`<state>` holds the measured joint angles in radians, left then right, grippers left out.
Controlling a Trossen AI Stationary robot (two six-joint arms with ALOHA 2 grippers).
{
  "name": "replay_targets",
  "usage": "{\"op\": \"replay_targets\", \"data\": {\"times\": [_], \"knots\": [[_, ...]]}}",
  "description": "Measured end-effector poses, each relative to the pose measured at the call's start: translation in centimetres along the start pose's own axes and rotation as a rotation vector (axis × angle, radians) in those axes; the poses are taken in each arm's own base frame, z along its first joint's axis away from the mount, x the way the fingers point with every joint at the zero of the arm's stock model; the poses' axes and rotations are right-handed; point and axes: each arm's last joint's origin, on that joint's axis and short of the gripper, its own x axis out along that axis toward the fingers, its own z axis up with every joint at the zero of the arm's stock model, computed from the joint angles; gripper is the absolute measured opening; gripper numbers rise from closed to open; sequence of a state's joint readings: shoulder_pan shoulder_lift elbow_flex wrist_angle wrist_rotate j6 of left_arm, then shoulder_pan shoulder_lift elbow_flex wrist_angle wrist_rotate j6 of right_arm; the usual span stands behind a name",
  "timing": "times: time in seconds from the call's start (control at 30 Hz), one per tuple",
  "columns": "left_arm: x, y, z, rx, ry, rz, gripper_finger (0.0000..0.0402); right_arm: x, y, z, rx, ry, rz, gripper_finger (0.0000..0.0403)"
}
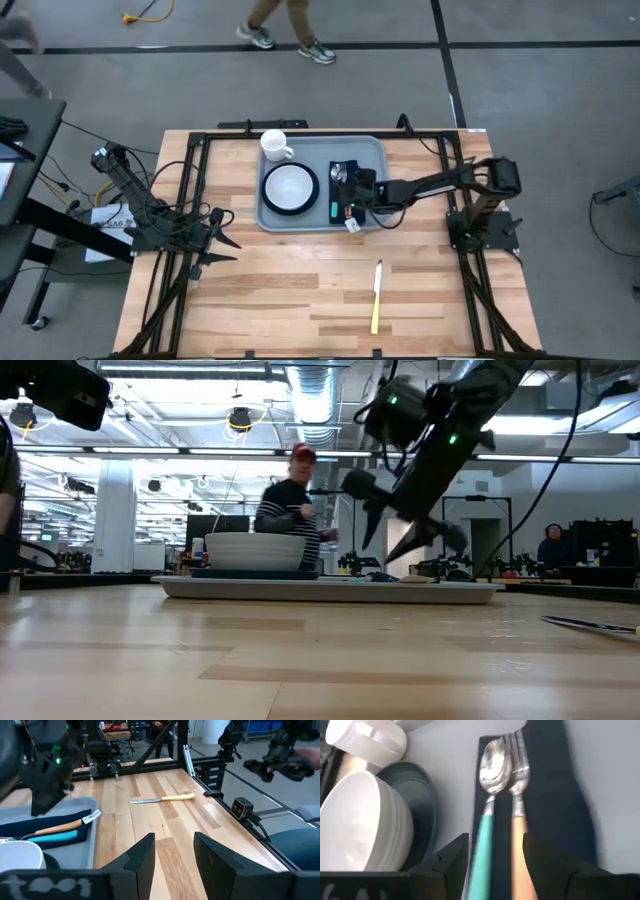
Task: Set up tray
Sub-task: Put the yellow knife on the dark blue napkin to the right of the orange fork
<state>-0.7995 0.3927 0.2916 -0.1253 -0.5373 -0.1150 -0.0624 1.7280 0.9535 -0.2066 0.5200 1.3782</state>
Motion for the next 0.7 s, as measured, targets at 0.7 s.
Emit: {"op": "replay_targets", "data": {"times": [0.7], "knots": [[0.0, 0.0, 0.0, 0.003, -0.002, 0.001, 0.0126, -13.3, -1.1, -8.9, -0.145, 0.369, 0.149, 0.0109]]}}
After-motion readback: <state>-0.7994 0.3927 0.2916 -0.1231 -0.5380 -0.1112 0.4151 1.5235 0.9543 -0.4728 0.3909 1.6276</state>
